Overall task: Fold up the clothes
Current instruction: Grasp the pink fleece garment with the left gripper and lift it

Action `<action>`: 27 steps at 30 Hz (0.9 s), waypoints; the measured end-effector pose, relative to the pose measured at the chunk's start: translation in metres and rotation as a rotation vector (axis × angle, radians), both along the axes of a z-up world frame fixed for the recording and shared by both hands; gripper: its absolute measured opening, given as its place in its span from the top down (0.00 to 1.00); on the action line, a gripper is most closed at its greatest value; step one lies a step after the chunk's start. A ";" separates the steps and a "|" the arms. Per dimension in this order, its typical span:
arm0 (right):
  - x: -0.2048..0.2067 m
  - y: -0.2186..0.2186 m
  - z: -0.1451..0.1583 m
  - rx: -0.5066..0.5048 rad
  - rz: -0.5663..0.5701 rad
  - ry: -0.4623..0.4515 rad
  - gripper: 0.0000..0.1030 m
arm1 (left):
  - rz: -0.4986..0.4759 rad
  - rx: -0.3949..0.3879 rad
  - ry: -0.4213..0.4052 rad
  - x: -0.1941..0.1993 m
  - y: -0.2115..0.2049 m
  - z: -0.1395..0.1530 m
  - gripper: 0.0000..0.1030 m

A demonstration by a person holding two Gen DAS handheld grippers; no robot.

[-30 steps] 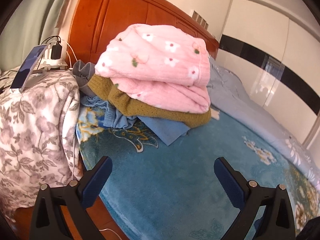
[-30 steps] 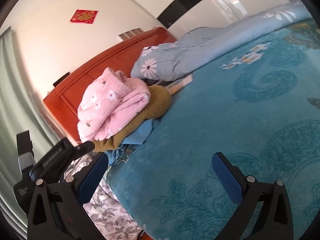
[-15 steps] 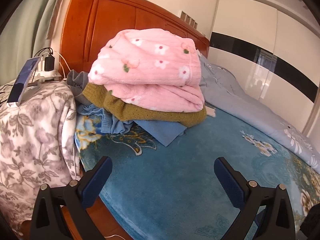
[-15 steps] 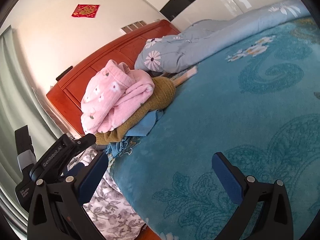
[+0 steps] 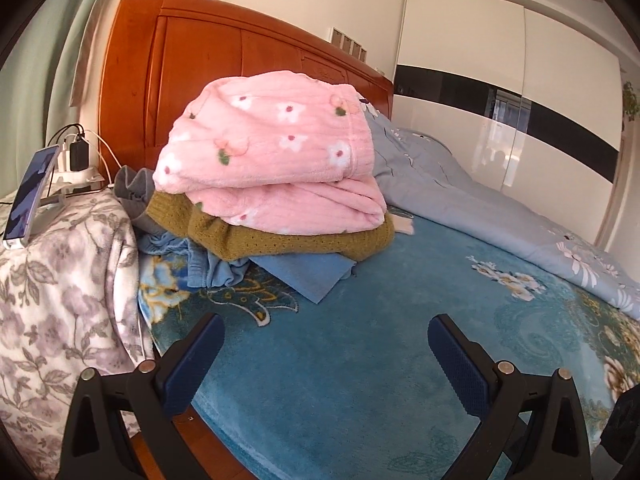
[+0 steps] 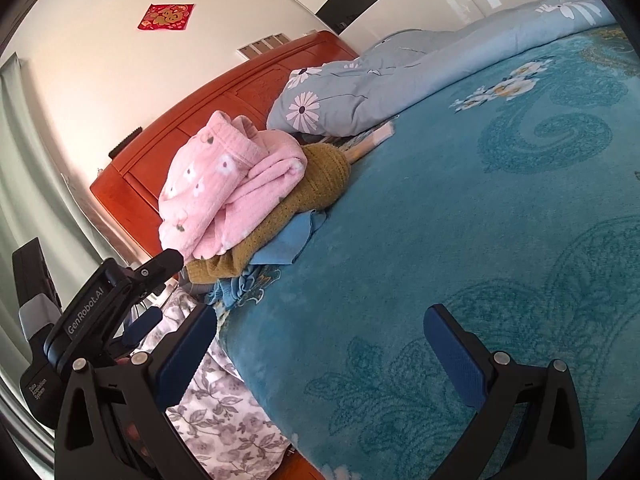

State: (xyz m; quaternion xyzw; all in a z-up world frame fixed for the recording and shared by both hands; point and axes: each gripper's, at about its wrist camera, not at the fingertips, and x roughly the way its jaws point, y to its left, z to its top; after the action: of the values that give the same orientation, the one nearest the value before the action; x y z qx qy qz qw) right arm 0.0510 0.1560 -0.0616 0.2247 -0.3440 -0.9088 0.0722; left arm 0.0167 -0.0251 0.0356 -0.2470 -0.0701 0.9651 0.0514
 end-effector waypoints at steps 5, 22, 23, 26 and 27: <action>0.001 -0.003 0.003 0.033 -0.027 0.020 0.00 | 0.009 0.002 0.014 -0.008 -0.005 0.001 0.00; -0.011 -0.009 -0.005 0.123 -0.014 -0.086 0.00 | 0.101 -0.030 0.173 -0.122 -0.058 0.035 0.00; -0.011 -0.010 -0.005 0.130 -0.012 -0.090 0.00 | 0.082 -0.046 0.156 -0.130 -0.055 0.035 0.00; -0.013 -0.013 -0.006 0.154 -0.006 -0.103 0.00 | 0.022 -0.143 0.123 -0.150 -0.037 0.035 0.00; -0.013 -0.014 -0.006 0.162 -0.004 -0.107 0.00 | 0.008 -0.197 0.120 -0.153 -0.027 0.036 0.00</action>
State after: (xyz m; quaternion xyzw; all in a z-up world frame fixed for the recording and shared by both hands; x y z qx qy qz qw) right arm 0.0379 0.1420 -0.0677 0.2772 -0.2730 -0.9206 0.0336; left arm -0.1366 -0.0518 0.0717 -0.1924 0.0274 0.9806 0.0271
